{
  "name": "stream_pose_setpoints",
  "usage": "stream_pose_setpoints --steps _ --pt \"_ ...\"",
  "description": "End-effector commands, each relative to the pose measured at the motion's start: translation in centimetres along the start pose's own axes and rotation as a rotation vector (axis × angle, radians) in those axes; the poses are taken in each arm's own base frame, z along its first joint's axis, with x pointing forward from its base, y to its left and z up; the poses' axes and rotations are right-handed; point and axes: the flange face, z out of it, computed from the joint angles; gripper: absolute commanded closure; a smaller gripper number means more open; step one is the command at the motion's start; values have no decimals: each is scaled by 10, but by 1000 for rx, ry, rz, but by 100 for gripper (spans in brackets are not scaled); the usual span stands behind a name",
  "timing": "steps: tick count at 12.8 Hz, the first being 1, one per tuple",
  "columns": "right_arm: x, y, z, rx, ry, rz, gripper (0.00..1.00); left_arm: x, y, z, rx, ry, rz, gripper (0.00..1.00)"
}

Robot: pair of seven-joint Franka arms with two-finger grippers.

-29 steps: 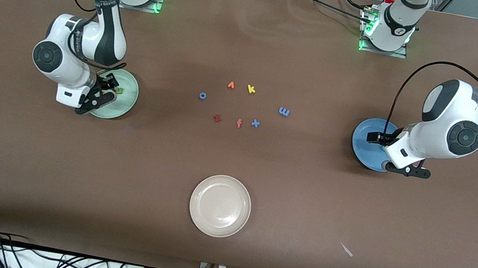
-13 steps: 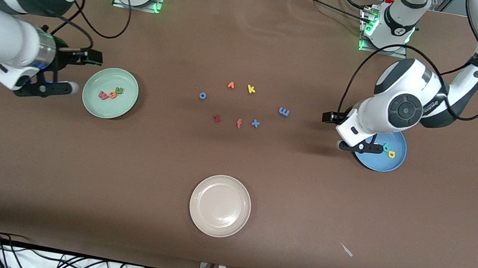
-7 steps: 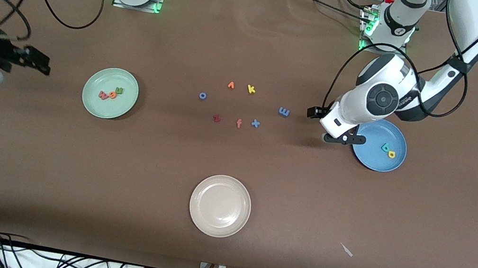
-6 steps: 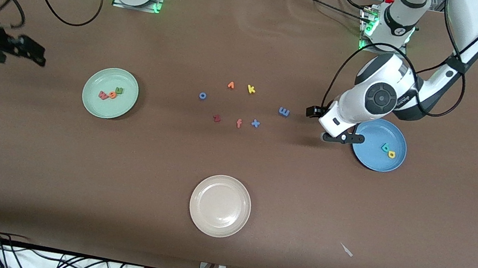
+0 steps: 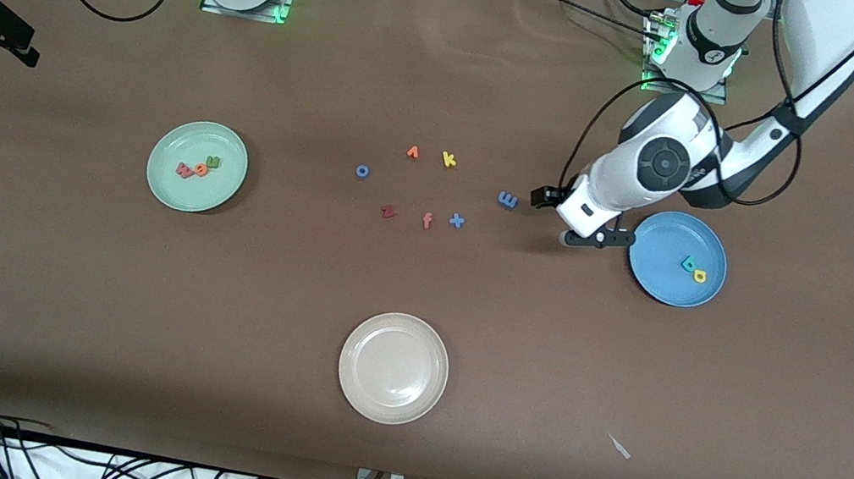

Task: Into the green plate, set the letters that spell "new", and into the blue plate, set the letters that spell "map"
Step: 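Lower the left gripper and grasp the blue letter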

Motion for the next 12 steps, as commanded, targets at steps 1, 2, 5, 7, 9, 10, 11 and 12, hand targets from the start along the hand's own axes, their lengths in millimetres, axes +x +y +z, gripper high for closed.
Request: stream_pose_setpoints --steps 1,2,5,7,9,10,11,12 --pt "-3 -14 -2 19 -4 -19 0 -10 19 17 -44 -9 -110 0" --pt "0 -22 -7 15 6 -28 0 -14 23 21 -38 -9 -160 0" --pt "1 -44 -7 10 6 -64 0 -19 30 50 4 47 -378 0" --pt "5 -44 -7 6 11 -64 0 -24 36 73 23 83 -501 0" --pt "5 -40 -7 2 6 -58 0 -28 40 83 10 87 -570 2" --pt "4 -37 -5 2 -3 -52 0 -30 44 83 -3 90 -588 5" --pt "4 -30 -4 5 -4 -39 0 -32 49 84 -18 90 -610 9" --pt "4 -26 -4 7 -4 -30 0 -34 50 89 -22 82 -628 13"
